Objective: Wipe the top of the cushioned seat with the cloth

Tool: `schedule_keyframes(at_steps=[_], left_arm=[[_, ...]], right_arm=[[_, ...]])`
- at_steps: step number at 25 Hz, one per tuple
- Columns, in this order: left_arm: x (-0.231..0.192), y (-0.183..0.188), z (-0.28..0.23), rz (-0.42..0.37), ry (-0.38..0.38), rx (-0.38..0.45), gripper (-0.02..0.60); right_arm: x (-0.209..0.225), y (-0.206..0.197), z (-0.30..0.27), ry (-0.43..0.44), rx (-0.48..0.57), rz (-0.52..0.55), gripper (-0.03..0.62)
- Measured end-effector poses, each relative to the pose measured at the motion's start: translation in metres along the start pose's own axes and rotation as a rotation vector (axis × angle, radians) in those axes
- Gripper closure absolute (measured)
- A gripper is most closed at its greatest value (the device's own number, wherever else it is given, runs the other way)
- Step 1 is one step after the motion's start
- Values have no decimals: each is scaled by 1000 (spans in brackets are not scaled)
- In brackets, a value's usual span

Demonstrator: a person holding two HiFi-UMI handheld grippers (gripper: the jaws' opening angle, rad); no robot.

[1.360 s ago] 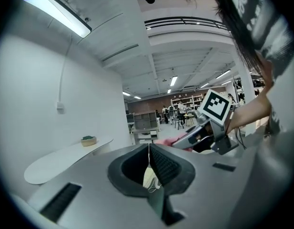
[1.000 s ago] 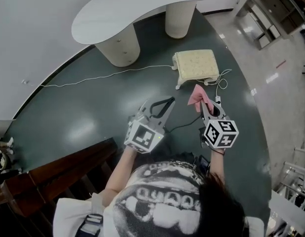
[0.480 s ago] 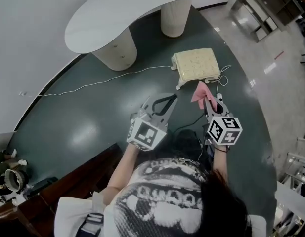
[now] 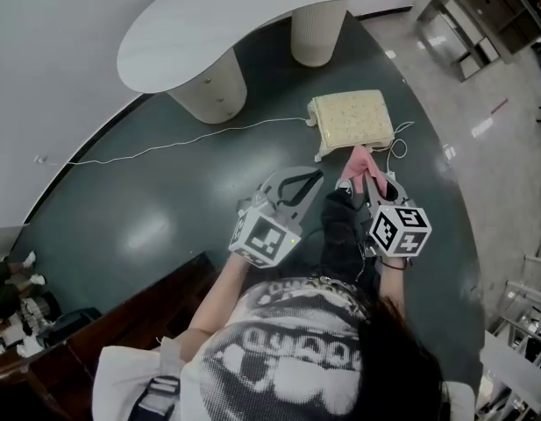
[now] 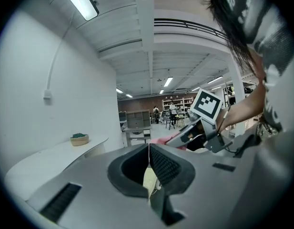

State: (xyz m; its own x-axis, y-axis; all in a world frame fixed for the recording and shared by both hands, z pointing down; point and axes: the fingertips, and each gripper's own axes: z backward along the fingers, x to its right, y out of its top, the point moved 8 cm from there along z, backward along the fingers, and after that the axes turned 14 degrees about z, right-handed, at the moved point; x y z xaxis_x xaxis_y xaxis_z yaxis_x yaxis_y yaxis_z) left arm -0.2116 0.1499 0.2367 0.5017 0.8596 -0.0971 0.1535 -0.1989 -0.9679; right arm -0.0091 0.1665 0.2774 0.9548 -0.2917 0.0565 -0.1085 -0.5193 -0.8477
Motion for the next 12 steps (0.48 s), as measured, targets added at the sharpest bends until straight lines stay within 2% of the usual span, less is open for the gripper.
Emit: schedule_keyframes(at_steps=[7,12], left_arm=[[-10,3,-49,6,45,-20,575],[-25,13,-108,17,93,-45,575]], right_arm=[[45,8,-39,66,-10,8,585],[104,22,-73,119,-30,26,585]])
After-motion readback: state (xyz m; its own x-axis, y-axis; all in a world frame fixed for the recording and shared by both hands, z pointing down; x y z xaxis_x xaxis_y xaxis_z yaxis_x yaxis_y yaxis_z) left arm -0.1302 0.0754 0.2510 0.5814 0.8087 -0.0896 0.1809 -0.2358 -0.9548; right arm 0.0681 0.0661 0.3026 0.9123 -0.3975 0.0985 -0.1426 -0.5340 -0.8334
